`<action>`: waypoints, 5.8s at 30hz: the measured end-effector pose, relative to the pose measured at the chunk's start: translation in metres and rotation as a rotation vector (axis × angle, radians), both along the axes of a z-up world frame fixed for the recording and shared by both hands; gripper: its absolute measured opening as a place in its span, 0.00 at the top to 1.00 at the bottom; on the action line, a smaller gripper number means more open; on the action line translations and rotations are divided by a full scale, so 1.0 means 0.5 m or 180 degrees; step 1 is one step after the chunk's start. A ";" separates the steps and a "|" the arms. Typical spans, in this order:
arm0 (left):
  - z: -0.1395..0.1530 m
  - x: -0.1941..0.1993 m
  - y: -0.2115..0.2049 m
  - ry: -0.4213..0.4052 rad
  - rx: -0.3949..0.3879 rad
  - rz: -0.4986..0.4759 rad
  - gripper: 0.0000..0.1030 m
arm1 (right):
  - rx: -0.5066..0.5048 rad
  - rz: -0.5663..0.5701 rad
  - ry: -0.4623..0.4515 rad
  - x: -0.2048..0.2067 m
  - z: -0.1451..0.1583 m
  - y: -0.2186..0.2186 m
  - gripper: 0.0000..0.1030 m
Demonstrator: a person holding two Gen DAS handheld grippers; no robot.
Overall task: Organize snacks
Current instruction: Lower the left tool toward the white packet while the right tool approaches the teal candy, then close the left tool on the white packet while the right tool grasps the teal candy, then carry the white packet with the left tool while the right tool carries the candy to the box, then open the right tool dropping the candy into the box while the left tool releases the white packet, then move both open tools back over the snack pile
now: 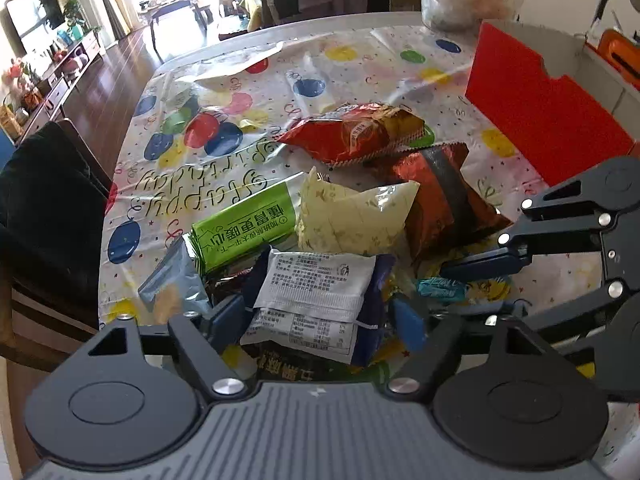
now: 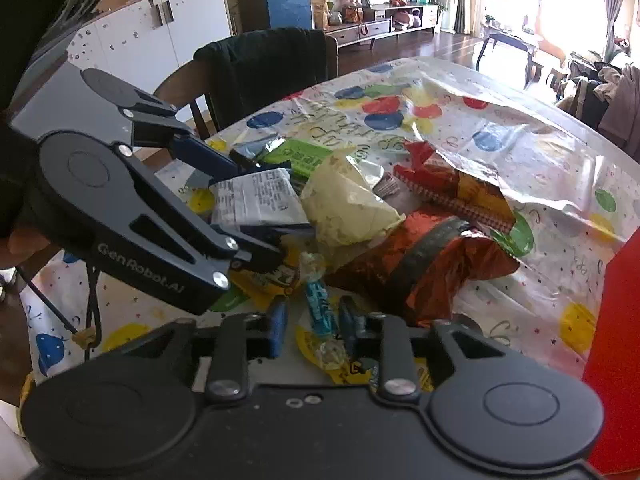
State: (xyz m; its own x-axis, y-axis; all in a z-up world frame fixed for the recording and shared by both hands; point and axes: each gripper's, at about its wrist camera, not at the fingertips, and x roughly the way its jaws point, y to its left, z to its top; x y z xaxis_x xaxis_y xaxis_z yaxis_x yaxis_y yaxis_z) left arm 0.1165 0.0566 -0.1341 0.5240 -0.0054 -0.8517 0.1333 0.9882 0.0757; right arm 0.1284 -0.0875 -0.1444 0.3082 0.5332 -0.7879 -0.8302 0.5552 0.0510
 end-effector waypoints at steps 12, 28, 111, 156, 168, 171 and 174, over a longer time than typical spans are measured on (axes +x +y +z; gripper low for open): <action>0.002 0.006 0.007 0.0031 -0.0108 0.0142 0.49 | 0.0022 -0.0070 0.0068 -0.001 -0.006 -0.005 0.89; 0.036 -0.037 0.024 -0.0218 -0.0319 0.0347 0.72 | 0.0182 -0.0520 0.0026 -0.052 0.043 -0.063 0.90; 0.104 0.270 -0.595 0.0099 -0.0435 -0.0605 0.85 | 0.0121 -0.1805 0.0425 0.198 0.119 -0.671 0.90; 0.250 0.077 -0.416 -0.0711 -0.0775 -0.0451 0.28 | 0.0785 -0.1970 -0.0452 0.025 0.307 -0.563 0.27; 0.277 -0.030 -0.288 -0.1077 -0.0720 -0.0333 0.21 | 0.0895 -0.1805 -0.0646 -0.052 0.325 -0.443 0.07; 0.281 -0.053 -0.257 -0.1166 -0.0715 -0.0289 0.17 | 0.0949 -0.1777 -0.0696 -0.071 0.325 -0.413 0.01; 0.280 -0.074 -0.223 -0.1197 -0.0685 -0.0244 0.17 | 0.0974 -0.1749 -0.0689 -0.083 0.321 -0.384 0.00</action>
